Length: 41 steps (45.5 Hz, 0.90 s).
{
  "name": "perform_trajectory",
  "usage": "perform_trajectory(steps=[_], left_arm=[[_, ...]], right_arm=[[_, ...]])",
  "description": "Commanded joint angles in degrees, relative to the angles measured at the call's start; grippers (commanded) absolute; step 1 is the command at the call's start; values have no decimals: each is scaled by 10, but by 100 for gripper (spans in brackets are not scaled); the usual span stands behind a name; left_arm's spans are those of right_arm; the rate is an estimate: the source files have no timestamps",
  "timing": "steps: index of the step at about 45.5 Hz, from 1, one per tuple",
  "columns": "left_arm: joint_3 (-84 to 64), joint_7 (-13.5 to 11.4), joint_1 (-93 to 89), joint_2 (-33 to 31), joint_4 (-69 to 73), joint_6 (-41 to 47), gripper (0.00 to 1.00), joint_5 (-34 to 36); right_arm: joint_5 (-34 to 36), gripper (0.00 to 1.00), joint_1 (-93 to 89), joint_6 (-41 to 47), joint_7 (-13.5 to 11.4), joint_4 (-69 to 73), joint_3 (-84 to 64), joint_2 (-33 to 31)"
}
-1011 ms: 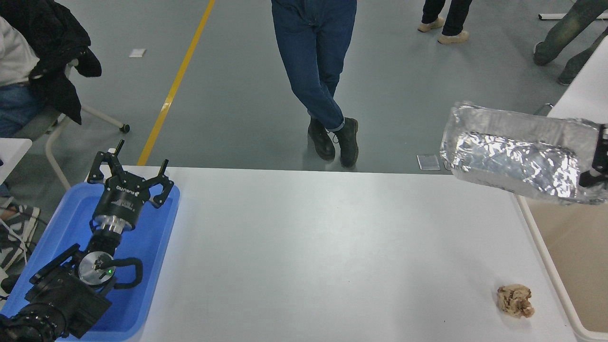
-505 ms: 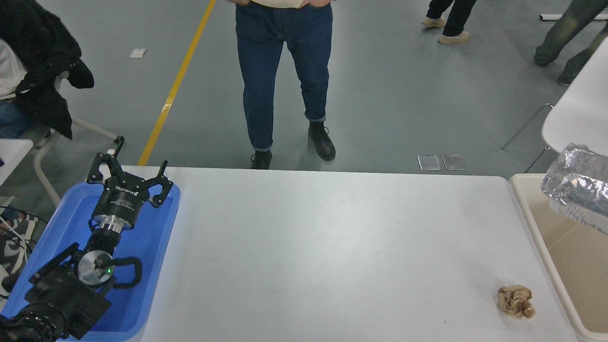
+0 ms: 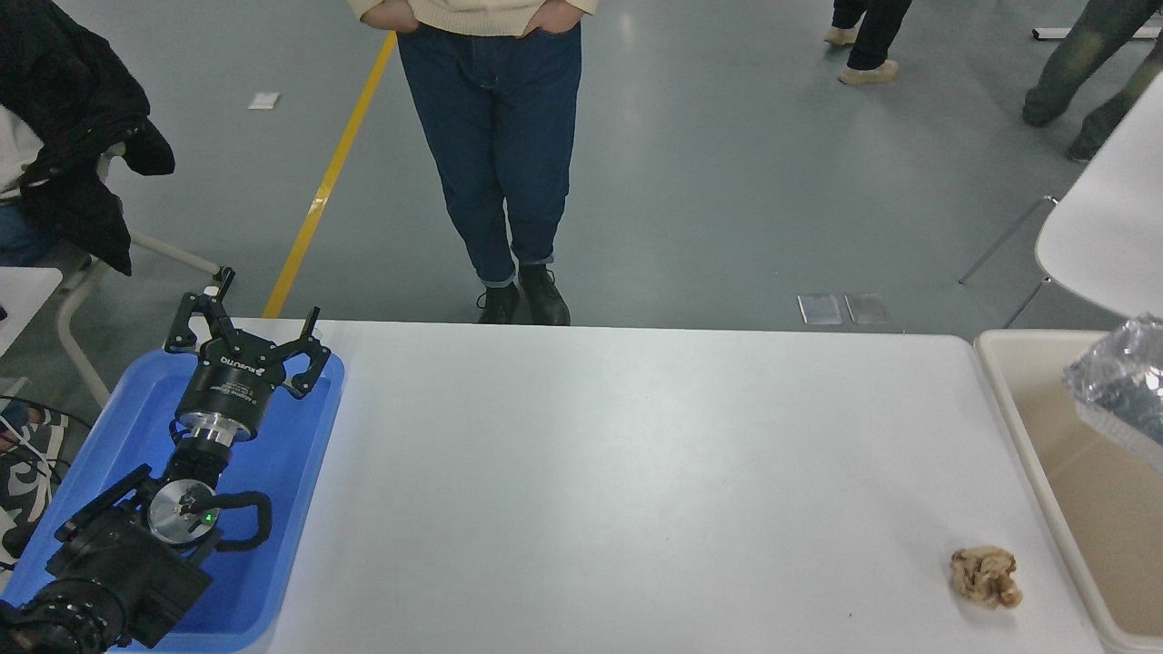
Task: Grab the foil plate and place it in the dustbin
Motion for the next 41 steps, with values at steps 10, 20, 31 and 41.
perform_trajectory(steps=[10,20,31,41], left_arm=[[0,0,-1,0,0,0,100,0],[0,0,-1,0,0,0,100,0],[0,0,-1,0,0,0,100,0],[0,0,-1,0,0,0,100,0]], right_arm=[[13,0,-384,-155,-8,-274,293,130],[20,0,-445,-159,-50,-396,297,198],[15,0,-467,-206,-81,-400,333,220],[13,0,-471,-208,-82,-410,333,237]])
